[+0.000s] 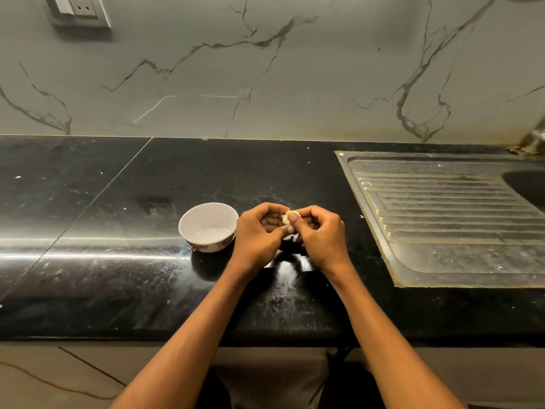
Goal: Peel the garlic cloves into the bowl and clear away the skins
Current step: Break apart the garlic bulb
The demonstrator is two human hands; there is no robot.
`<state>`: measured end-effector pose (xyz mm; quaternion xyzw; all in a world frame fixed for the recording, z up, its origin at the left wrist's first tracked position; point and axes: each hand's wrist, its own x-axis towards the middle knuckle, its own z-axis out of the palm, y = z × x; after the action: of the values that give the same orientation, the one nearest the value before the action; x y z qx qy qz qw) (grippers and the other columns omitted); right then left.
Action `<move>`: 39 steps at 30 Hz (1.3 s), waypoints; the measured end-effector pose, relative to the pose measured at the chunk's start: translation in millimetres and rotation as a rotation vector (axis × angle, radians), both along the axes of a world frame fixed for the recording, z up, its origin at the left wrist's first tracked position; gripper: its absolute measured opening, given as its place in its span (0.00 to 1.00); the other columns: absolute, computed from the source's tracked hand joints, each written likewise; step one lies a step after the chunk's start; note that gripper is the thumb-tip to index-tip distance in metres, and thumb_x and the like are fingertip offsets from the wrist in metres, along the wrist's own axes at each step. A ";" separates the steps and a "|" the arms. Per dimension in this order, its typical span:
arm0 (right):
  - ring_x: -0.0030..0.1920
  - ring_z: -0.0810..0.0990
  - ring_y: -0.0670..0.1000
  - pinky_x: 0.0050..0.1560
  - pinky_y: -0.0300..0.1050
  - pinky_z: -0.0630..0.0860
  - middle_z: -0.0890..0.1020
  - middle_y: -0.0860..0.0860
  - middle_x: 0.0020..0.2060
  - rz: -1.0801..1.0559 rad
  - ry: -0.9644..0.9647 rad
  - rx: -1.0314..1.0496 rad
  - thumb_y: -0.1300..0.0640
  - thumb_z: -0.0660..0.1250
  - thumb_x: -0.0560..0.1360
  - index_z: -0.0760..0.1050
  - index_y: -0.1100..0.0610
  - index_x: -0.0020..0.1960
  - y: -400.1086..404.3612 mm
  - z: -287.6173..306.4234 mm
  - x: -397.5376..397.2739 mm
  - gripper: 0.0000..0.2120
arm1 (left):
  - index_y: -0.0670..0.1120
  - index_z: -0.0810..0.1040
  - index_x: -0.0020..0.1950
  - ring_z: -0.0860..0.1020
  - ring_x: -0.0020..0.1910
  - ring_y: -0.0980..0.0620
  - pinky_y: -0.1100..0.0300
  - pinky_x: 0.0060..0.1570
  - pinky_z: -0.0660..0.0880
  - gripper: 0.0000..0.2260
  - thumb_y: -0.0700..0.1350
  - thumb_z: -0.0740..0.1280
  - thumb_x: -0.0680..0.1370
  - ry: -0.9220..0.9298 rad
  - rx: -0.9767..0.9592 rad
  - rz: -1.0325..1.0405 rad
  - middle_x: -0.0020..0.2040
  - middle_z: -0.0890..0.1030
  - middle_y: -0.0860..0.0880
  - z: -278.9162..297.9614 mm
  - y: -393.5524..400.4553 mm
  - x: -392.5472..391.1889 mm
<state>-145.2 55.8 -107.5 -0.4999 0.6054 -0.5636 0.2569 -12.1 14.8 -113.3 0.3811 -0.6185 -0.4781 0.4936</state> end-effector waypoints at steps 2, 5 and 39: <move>0.33 0.84 0.44 0.34 0.39 0.79 0.86 0.49 0.34 -0.004 -0.042 0.016 0.57 0.74 0.78 0.83 0.56 0.43 -0.7 0.7 -0.2 0.06 | 0.42 0.84 0.52 0.86 0.46 0.44 0.53 0.49 0.84 0.11 0.29 0.75 0.73 -0.014 0.001 -0.023 0.44 0.87 0.43 0.2 0.1 0.1; 0.28 0.80 0.44 0.30 0.38 0.75 0.84 0.50 0.31 0.011 -0.099 0.033 0.60 0.73 0.79 0.81 0.59 0.41 -0.8 2.3 -0.7 0.08 | 0.40 0.83 0.52 0.86 0.45 0.45 0.54 0.49 0.84 0.11 0.28 0.73 0.74 -0.027 0.012 -0.050 0.43 0.86 0.42 1.2 -0.4 0.5; 0.33 0.87 0.55 0.28 0.43 0.79 0.87 0.55 0.35 0.001 -0.123 -0.118 0.68 0.74 0.76 0.85 0.63 0.49 7.9 -3.5 1.4 0.04 | 0.42 0.83 0.58 0.84 0.49 0.39 0.45 0.54 0.83 0.10 0.36 0.73 0.77 0.055 0.007 -0.091 0.49 0.86 0.40 2.9 1.1 5.5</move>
<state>-143.8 63.6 -111.0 -0.4790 0.5539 -0.6277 0.2642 -6.6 15.9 -110.4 0.3409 -0.6197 -0.5125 0.4869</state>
